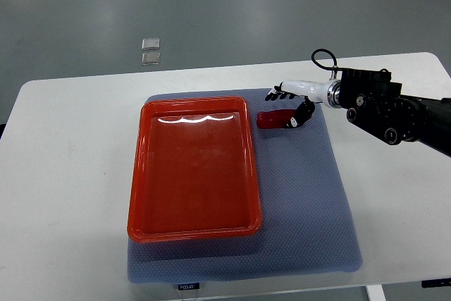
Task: Place red pepper on red tray
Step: 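Close the right hand's fingers around the red pepper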
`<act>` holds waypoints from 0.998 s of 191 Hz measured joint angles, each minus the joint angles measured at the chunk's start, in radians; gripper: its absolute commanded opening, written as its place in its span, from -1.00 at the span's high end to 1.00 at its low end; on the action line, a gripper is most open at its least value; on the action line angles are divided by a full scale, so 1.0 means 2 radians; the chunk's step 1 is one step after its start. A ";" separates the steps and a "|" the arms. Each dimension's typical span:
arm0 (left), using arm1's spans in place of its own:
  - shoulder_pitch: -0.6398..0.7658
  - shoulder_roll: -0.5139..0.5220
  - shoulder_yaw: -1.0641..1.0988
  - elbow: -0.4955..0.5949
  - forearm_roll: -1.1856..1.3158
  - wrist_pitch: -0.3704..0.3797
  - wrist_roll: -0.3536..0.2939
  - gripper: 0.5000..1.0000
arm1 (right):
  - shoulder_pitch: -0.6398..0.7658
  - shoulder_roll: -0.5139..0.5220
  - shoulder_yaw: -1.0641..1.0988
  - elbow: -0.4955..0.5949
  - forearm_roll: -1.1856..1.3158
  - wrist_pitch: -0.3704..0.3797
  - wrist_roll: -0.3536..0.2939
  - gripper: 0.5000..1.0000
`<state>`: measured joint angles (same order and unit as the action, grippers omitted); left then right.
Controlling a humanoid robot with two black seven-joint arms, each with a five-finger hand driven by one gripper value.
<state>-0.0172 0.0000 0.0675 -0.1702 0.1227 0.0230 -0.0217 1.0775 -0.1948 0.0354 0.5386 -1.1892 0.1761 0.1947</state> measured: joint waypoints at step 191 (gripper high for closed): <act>0.000 0.000 0.000 0.000 0.000 0.000 0.000 -1.00 | 0.006 0.008 -0.021 -0.008 0.002 -0.004 0.003 1.00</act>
<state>-0.0172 0.0000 0.0675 -0.1703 0.1227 0.0230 -0.0213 1.0887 -0.1780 -0.0058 0.5229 -1.1846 0.1674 0.1999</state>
